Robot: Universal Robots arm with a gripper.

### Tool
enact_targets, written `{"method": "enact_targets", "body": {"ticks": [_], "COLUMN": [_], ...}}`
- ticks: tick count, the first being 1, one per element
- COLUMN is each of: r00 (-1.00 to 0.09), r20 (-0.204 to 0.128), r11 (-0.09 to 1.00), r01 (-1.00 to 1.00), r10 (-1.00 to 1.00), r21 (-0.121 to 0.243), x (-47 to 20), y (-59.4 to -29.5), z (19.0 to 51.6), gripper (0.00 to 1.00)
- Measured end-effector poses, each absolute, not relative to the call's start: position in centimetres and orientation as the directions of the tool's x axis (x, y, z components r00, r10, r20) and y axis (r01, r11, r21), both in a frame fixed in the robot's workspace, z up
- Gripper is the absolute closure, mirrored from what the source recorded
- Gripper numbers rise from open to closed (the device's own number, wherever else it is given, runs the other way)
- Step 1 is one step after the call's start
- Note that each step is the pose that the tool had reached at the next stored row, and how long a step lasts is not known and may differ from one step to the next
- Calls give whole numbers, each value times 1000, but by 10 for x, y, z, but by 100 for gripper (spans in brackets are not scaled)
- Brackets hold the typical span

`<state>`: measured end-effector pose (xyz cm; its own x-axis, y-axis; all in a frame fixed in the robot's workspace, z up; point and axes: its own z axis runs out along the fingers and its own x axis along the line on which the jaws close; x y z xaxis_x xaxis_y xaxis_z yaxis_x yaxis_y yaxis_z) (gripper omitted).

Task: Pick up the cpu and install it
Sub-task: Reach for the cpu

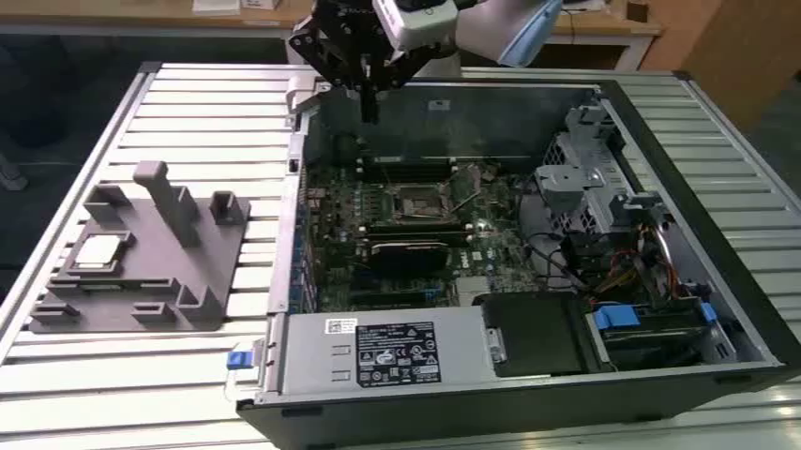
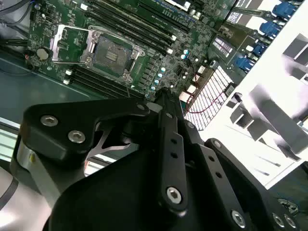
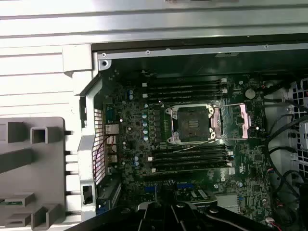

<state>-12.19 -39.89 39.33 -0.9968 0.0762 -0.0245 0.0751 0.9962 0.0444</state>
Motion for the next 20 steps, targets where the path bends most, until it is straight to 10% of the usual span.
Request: {"method": "enact_targets", "body": {"ticks": [20], "r00": [-997], "r20": [-25], "r11": [996], "r01": [75], "r10": [77], "r21": [44], "x": [-134], "y": [-399], "z": [393], "gripper": [89]}}
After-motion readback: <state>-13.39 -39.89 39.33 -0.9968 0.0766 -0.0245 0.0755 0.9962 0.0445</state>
